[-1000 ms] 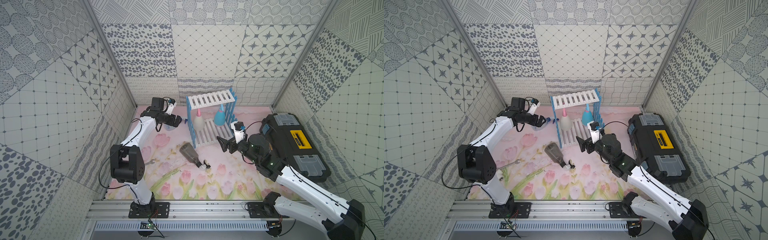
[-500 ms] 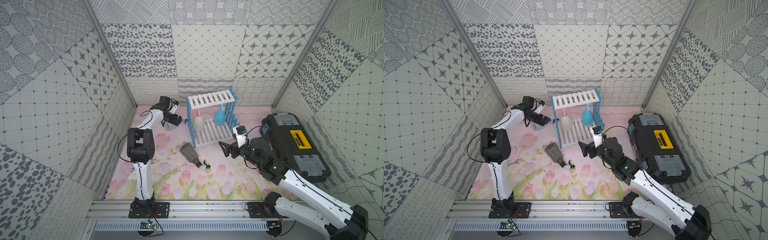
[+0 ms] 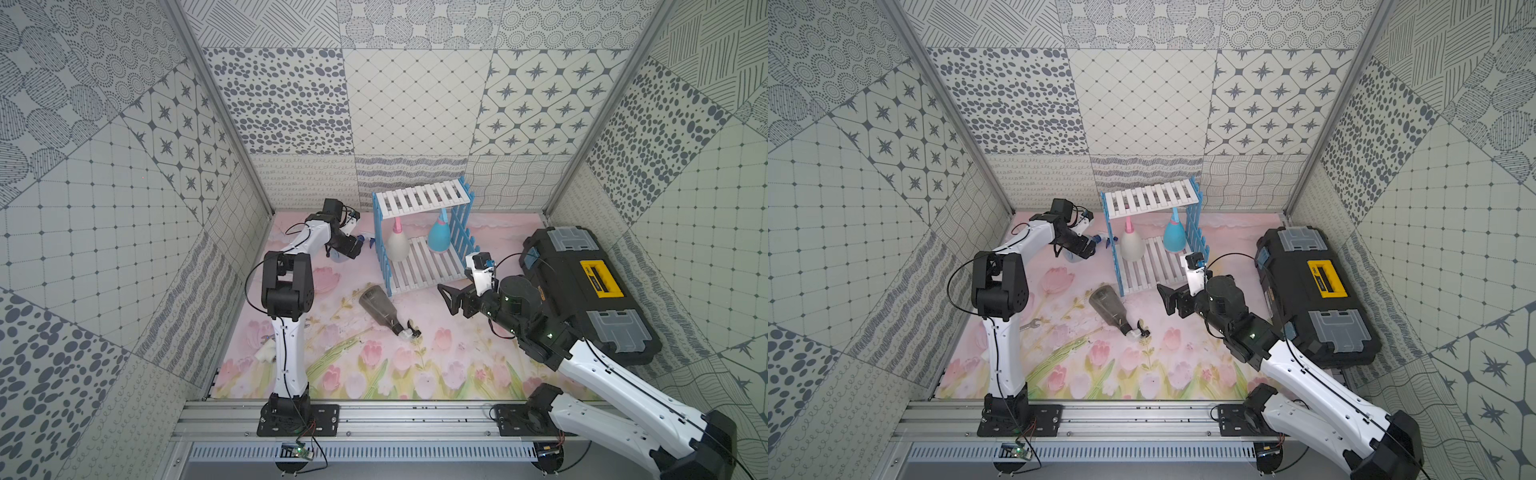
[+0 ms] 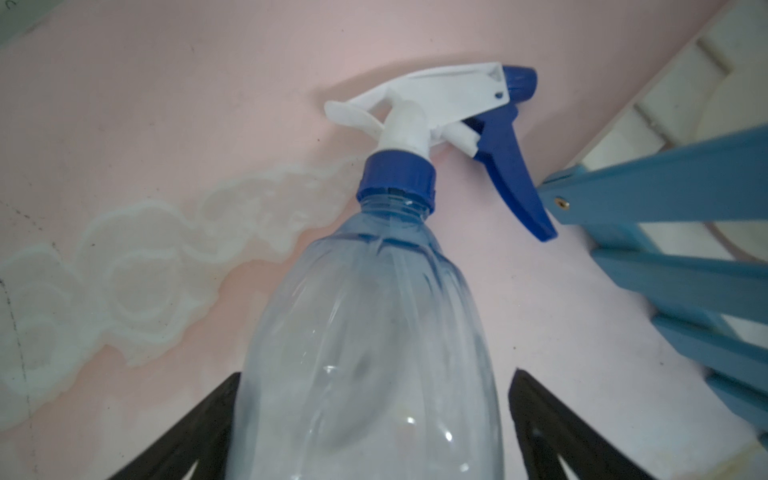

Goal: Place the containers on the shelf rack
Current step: 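Pick up a container from the center of the board.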

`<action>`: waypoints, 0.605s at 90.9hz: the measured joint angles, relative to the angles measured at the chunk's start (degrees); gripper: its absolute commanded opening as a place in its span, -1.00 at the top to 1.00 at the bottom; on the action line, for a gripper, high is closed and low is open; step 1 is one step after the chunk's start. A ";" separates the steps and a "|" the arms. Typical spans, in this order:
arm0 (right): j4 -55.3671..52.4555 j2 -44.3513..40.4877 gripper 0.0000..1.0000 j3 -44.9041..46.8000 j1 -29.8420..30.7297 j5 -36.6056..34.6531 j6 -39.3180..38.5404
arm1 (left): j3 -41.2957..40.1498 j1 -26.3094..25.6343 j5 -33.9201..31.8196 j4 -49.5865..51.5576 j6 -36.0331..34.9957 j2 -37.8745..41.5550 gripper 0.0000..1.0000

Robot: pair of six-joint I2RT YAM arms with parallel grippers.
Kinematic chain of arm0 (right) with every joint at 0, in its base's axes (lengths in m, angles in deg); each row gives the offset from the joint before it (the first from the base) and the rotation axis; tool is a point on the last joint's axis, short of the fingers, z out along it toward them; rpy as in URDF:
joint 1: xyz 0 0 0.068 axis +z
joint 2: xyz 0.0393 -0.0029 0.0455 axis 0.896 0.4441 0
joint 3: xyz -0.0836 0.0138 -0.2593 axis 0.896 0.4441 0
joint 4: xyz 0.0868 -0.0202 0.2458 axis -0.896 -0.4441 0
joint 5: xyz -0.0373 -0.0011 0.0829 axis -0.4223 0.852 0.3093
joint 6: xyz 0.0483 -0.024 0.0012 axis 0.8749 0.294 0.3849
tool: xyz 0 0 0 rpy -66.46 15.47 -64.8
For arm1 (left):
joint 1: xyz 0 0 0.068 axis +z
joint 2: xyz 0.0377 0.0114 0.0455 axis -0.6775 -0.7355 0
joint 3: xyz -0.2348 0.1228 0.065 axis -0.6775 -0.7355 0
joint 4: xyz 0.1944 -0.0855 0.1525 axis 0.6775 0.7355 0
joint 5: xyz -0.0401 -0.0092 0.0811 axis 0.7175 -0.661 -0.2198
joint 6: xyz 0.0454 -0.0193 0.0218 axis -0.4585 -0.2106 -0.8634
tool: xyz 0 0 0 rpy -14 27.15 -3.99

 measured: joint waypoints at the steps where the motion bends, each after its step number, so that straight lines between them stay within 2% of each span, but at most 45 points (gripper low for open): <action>1: 0.00 0.00 -0.94 0.00 0.00 -0.02 0.00 | 0.00 0.00 -0.02 0.00 -0.07 0.00 -0.91; 8: 0.00 0.00 -0.94 0.00 0.00 -0.07 0.00 | 0.00 0.00 -0.35 0.11 -0.48 -0.07 -0.84; 22: 0.00 0.00 -0.94 0.02 0.02 -0.31 0.00 | -0.31 0.00 -0.35 0.15 -1.40 -0.17 -0.56; 42: -0.24 -1.53 -0.94 1.20 0.00 -1.16 0.02 | -2.34 0.07 -0.79 -1.09 -1.62 0.96 -0.53; 55: -0.52 -3.85 -0.94 1.79 0.00 -2.40 0.48 | -6.75 0.59 -2.71 -1.57 0.44 4.85 -0.54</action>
